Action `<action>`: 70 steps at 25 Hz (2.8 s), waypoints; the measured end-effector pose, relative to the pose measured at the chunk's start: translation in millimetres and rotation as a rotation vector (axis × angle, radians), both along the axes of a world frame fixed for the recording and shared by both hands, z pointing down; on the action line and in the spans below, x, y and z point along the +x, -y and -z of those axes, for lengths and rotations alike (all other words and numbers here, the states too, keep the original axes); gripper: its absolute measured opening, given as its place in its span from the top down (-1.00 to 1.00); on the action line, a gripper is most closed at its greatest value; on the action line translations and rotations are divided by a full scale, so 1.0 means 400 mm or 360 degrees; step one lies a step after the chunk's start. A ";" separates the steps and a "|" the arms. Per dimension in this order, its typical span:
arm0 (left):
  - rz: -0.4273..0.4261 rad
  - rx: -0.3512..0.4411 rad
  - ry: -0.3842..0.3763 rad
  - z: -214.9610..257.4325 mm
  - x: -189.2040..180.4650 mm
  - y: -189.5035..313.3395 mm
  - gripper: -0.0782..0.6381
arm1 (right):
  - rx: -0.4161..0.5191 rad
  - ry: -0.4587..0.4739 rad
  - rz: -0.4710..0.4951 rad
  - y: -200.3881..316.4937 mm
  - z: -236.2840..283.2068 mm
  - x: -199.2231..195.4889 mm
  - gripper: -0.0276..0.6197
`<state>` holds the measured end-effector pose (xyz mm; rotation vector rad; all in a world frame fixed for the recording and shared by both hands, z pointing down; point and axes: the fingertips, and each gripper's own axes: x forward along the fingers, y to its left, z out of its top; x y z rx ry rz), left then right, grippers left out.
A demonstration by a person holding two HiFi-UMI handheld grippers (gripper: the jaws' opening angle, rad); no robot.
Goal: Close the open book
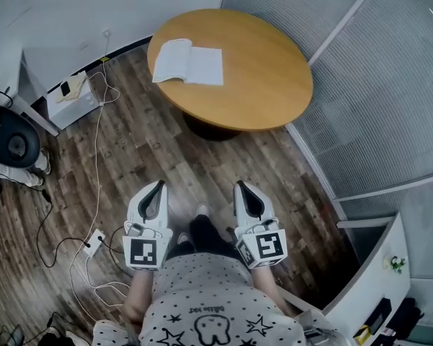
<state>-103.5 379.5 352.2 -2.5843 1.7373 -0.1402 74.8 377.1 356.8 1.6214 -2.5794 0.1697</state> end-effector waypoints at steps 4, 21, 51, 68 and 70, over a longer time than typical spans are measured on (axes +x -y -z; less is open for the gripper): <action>0.0008 0.0007 -0.0004 0.010 0.031 0.096 0.76 | 0.0001 -0.0007 0.0023 0.105 -0.003 0.036 0.90; 0.0132 -0.0009 -0.0043 0.016 0.114 0.304 0.76 | 0.0001 -0.0009 0.0111 0.357 -0.011 0.145 0.90; 0.0117 -0.0105 -0.0052 -0.023 0.091 0.523 0.76 | -0.0115 -0.0010 0.0007 0.548 -0.062 0.182 0.90; -0.0063 -0.0084 -0.0049 0.013 -0.089 0.936 0.76 | -0.0113 -0.0057 -0.0162 0.898 -0.016 0.024 0.90; -0.0077 -0.0091 -0.0053 0.010 -0.110 0.980 0.76 | -0.0126 -0.0062 -0.0184 0.933 -0.021 0.009 0.90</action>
